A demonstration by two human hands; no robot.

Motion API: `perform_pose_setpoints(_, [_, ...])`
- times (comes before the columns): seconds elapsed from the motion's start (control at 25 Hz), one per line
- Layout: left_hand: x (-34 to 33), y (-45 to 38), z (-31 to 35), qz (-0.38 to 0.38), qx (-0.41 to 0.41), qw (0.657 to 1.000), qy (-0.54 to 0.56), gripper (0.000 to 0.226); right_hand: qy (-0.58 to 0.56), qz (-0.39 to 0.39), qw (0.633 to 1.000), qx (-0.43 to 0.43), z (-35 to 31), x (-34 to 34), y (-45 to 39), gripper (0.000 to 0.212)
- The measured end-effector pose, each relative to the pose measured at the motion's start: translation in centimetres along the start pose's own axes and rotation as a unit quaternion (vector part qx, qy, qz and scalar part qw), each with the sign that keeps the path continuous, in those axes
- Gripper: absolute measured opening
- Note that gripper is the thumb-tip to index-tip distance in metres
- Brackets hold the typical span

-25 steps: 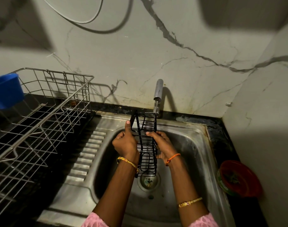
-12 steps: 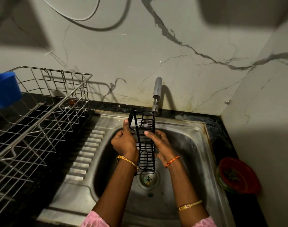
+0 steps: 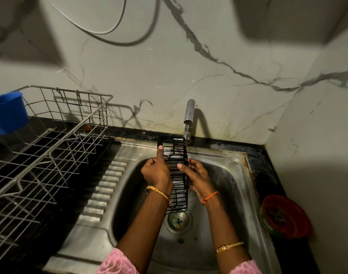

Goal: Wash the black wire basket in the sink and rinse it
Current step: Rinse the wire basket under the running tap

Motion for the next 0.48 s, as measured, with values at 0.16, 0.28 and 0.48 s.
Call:
perform_pose_setpoints(0.16, [-1.0,0.8,0.2,-0.016,0.009,1.000,-0.006,0.052,0.000,0.002,1.000,0.003,-0.8,1.1,-0.4,0.037])
perform_pose_setpoints(0.28, [-1.5,1.2,0.1,-0.026,0.017,1.000,0.003,0.050,-0.001,0.003,1.000,0.000,-1.1,1.6,-0.5,0.031])
perform_pose_setpoints(0.48, [-1.4,1.3,0.1,-0.022,0.003,1.000,0.000,0.053,-0.003,-0.003,1.000,0.000,-0.7,1.8,-0.7,0.040])
Point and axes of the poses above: each hand's wrist, its own y-axis away from the middle knuckle, its own x-axis out of the back of the hand, z = x × y, the point moved 4 cm from there along -y, towards the middle knuckle, and after that the axes turned 1 degree about x, right-handed, at the moved point
